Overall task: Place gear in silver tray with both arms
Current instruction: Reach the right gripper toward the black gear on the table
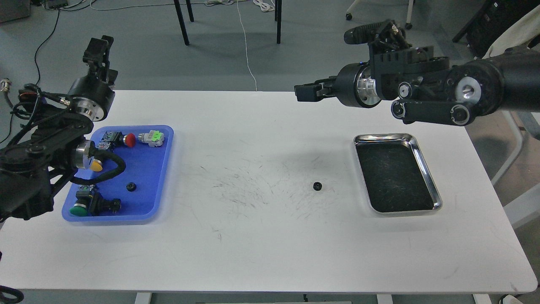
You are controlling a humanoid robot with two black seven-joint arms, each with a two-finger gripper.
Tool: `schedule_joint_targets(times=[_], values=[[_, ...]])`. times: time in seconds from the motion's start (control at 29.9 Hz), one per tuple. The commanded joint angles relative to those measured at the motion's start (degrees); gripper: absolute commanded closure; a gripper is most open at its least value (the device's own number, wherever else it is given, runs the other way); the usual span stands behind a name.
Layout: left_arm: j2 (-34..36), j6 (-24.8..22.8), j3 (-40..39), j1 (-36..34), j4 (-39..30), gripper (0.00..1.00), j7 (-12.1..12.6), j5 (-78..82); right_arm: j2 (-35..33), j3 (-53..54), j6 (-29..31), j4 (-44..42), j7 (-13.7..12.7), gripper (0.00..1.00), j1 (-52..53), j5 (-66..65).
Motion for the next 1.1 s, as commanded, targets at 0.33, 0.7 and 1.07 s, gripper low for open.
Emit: schedule_joint_targets(times=[0.33, 0.7, 1.07], values=[[0.8, -16.6, -1.0, 0.0, 2.3, 0.02, 0.0, -11.7, 4.3, -7.8, 0.1, 0.6, 10.4, 0.04, 0.0, -19.5], [-1.1, -17.6, -3.2, 0.6, 2.8, 0.02, 0.0, -13.6, 4.7, -11.1, -0.2, -1.9, 13.7, 0.06, -6.2, -25.2], [-1.2, -17.7, -3.3, 0.7, 3.0, 0.02, 0.0, -14.7, 9.0, -13.7, -0.4, -6.8, 16.8, 0.14, -11.1, -25.4]])
